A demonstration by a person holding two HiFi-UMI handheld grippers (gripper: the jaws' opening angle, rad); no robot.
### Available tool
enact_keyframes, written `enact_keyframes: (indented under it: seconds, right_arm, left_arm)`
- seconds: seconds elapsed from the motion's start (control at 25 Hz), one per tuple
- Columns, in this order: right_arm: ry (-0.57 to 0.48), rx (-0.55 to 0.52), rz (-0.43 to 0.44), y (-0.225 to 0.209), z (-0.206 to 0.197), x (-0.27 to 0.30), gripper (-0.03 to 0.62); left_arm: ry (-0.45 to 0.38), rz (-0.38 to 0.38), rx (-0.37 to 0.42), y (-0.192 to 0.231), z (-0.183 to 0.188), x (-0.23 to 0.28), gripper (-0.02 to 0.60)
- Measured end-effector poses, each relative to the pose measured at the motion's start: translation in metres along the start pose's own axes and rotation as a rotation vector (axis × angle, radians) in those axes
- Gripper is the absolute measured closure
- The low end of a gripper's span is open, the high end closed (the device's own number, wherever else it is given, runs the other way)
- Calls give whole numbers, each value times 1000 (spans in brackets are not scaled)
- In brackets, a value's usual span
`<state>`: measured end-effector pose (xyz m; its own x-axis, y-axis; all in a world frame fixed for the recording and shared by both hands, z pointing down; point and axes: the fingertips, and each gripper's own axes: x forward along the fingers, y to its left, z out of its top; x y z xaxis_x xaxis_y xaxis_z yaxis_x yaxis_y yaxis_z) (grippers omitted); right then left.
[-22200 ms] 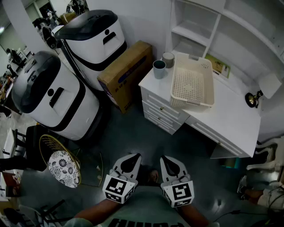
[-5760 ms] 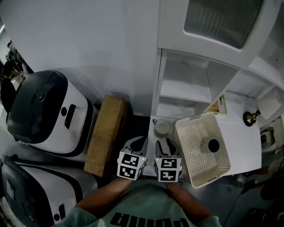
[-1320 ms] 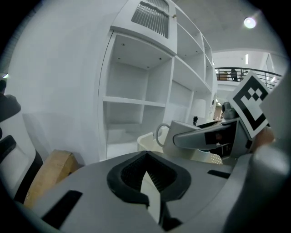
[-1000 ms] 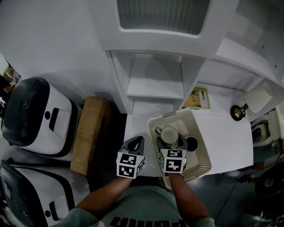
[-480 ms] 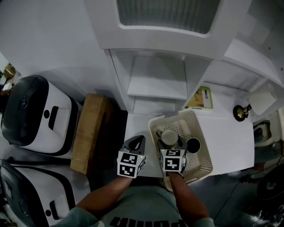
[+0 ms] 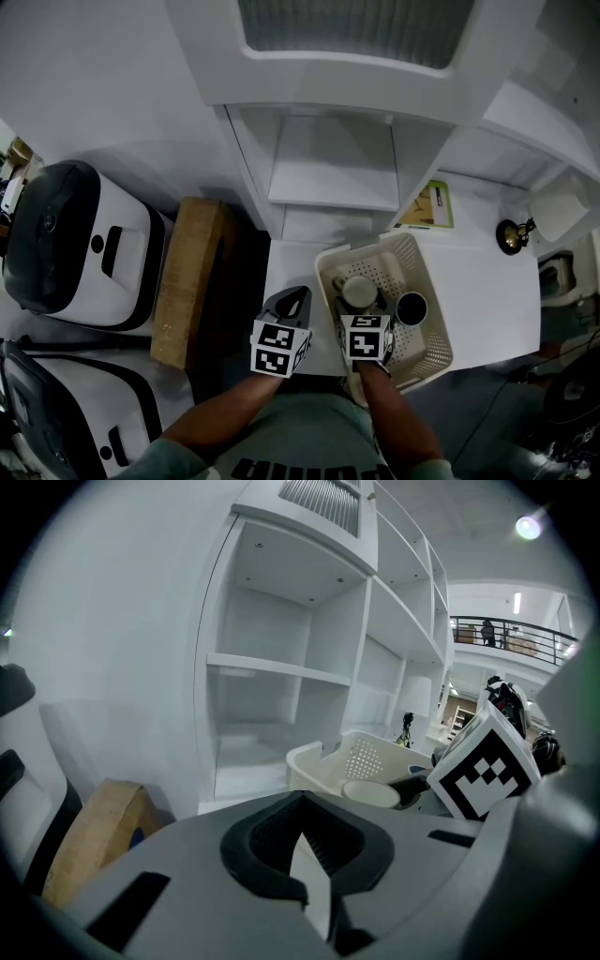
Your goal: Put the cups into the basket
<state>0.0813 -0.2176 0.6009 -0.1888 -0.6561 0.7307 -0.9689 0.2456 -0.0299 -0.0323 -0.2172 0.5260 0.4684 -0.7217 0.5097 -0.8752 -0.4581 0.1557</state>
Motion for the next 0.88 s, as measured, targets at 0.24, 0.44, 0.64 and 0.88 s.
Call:
enact_keyframes:
  seconds: [0.24, 0.44, 0.64, 0.88]
  right_arm:
    - [17, -3, 5, 0, -6, 4, 210]
    - [45, -14, 36, 4, -11, 5, 210]
    - [44, -27, 60, 8, -12, -1, 210]
    - [-17, -29, 62, 8, 1, -20, 212]
  left_arm:
    - [6, -9, 3, -1, -1, 0, 575]
    - [7, -14, 7, -4, -1, 0, 575]
    - [-2, -16, 9, -7, 2, -2, 575]
    - [-16, -16, 11, -13, 6, -9, 575]
